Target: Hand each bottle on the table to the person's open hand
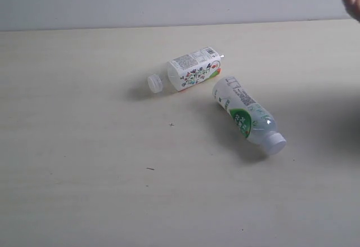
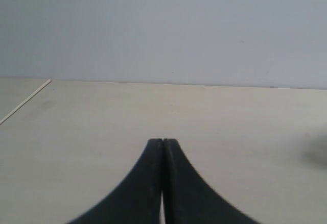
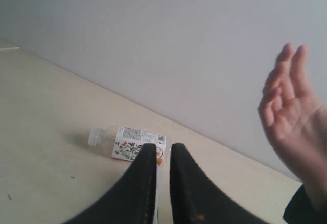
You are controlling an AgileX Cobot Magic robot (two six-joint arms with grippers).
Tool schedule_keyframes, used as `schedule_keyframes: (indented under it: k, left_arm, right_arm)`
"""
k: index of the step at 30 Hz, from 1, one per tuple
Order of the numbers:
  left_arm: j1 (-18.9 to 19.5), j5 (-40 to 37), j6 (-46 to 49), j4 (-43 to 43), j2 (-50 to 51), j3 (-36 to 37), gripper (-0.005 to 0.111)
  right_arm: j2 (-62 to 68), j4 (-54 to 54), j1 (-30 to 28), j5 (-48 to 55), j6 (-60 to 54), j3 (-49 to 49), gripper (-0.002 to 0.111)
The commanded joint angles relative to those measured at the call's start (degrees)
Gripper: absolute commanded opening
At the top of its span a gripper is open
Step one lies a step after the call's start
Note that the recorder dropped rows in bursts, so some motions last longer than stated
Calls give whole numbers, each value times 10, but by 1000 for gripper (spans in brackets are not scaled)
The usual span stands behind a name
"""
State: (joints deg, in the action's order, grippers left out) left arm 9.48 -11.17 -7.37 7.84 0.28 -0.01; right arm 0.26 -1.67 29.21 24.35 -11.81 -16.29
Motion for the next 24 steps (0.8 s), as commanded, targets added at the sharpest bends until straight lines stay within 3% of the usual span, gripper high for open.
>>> schedule_keyframes:
  k: [1,17,24]
  left_arm:
    - [-2,-1,1,-5,-3,0,0]
    - [-2,-1,1,-5,-3,0,0]
    - [-2,-2,1,-5,-3,0,0]
  right_arm:
    - [-3,2,1,3,3,-21,12]
    - [-3,2,1,29,13,-11,12]
    - [-3,-7,1,54,93,-11,12]
